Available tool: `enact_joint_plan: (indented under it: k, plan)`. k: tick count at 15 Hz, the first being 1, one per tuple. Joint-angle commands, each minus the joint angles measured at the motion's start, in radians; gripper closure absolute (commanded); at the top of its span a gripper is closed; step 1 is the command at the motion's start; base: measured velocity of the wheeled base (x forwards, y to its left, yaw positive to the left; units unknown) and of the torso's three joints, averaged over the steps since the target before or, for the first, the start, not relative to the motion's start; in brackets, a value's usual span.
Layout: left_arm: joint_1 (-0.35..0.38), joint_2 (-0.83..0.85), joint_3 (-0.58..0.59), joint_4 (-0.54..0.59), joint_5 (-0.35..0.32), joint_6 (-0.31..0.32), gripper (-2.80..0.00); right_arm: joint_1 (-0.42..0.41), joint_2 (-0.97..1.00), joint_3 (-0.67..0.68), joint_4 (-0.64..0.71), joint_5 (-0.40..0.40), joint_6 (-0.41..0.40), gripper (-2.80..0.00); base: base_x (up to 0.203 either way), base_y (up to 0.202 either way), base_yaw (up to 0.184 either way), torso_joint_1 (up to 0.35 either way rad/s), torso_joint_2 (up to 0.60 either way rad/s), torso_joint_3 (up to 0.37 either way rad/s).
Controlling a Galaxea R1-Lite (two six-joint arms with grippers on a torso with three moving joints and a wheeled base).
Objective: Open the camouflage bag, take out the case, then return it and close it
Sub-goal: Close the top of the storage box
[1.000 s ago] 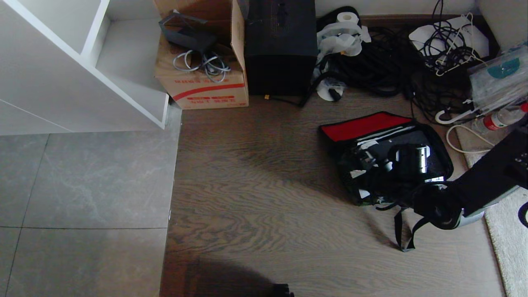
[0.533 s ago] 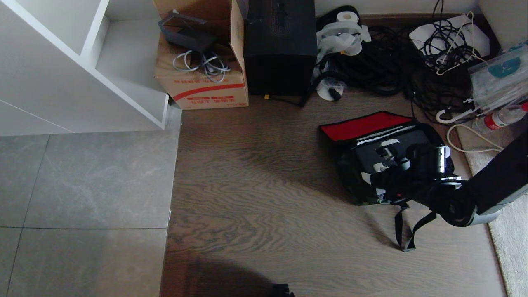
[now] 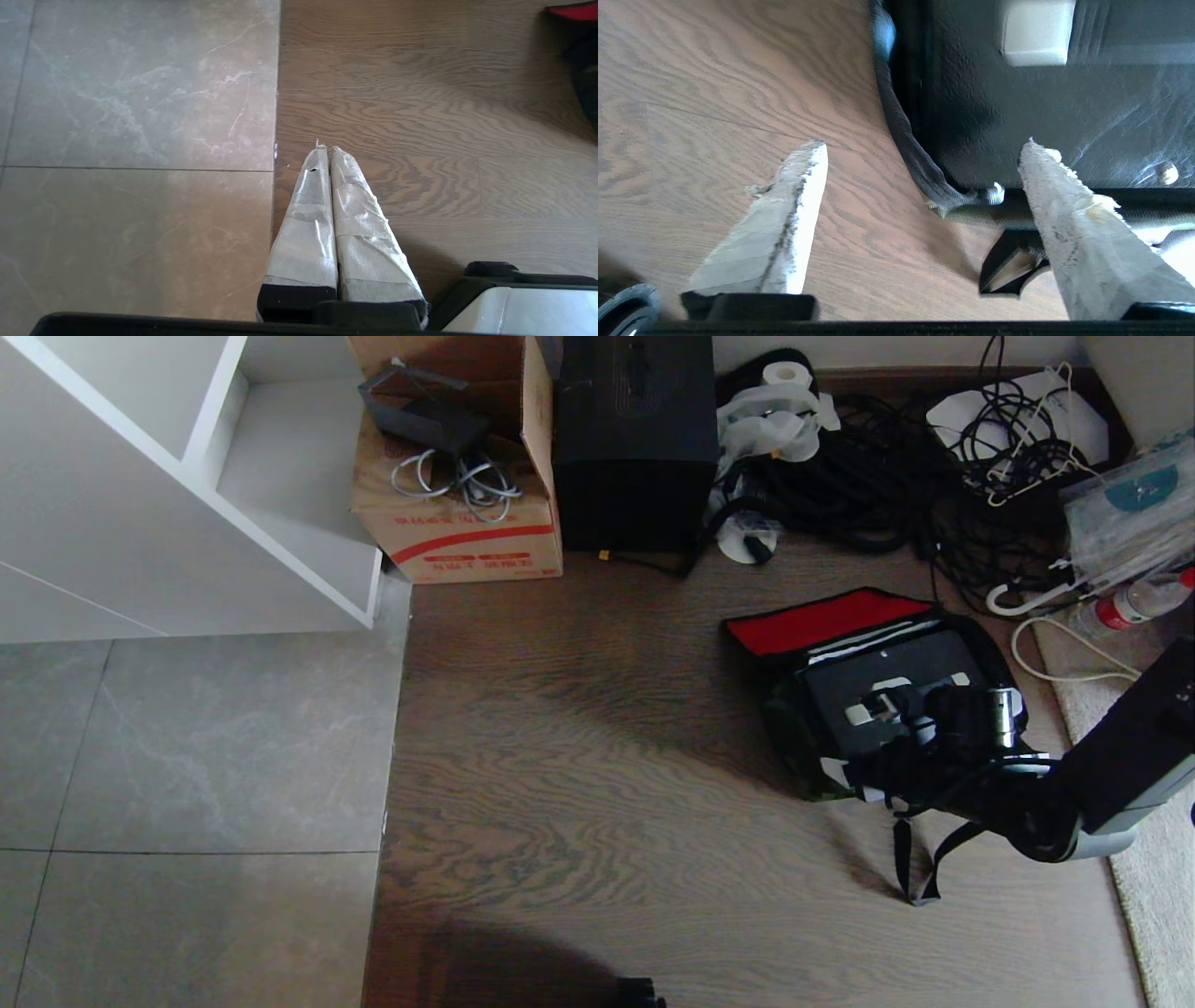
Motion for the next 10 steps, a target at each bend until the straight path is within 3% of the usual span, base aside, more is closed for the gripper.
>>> enact_joint_plan:
  k: [1,10]
  plan:
    - [0.000,-0.002,0.009,-0.001,0.000,0.000,0.00,0.003,0.042,-0.011,0.002,0.024,0.042,-2.80,0.000,0.000,0.000,0.000,0.00,0.000]
    - [0.000,-0.002,0.009,-0.001,0.000,0.000,0.00,0.026,0.116,-0.040,-0.016,0.038,0.053,-2.80,0.000,0.000,0.000,0.000,0.00,0.000]
